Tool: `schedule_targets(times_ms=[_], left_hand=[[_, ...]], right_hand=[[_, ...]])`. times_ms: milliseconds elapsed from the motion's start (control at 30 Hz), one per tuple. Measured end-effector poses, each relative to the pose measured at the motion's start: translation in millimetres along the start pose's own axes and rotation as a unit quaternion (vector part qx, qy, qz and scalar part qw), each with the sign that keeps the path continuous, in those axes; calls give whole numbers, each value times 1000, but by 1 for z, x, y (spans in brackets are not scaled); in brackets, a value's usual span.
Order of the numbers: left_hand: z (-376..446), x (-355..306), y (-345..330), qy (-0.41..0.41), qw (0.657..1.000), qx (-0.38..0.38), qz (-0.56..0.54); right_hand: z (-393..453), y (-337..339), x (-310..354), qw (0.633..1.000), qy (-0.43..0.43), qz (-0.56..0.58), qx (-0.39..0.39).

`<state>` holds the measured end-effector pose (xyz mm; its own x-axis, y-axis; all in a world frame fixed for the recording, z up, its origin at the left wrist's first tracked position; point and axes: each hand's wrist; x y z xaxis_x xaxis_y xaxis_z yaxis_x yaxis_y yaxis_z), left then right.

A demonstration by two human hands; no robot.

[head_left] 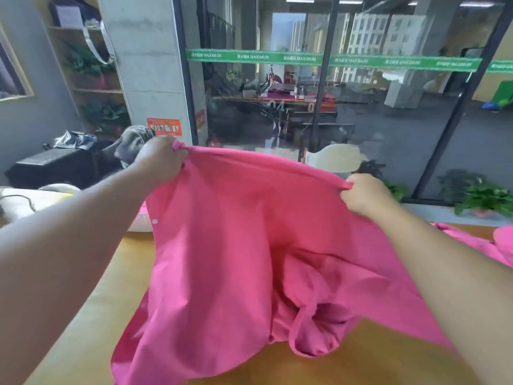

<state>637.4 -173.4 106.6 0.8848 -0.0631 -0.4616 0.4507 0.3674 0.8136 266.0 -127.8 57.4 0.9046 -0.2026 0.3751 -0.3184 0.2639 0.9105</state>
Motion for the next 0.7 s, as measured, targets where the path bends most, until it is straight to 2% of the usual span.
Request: schedule_targets(times_ms=[67,300,500,600,700], left_hand=[[5,13,-29,13,1000,-6,13],[38,46,-100,97,993,-20,-58],[97,35,-121,132,981,-102,-97],[116,45,-156,137,985,-66,-77],[123,71,-206,166,983,-20,-72]], right_hand=[[21,-19,-15,999,-1,31,9],[102,-30,-24,995,14,-45,86],[195,-19,10,991,41,-117,48],[220,-55,22,987,46,-151,39],[224,-123,18,985,61,-152,54]])
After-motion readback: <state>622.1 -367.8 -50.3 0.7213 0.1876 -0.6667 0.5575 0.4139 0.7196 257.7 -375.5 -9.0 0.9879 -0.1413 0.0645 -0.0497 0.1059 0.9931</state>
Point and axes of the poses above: each hand's wrist, its own z-axis towards the middle knuckle, its own y-axis out of the back of the hand, x = y × z, and after that the axes turned 4 degrees about z, right-handed
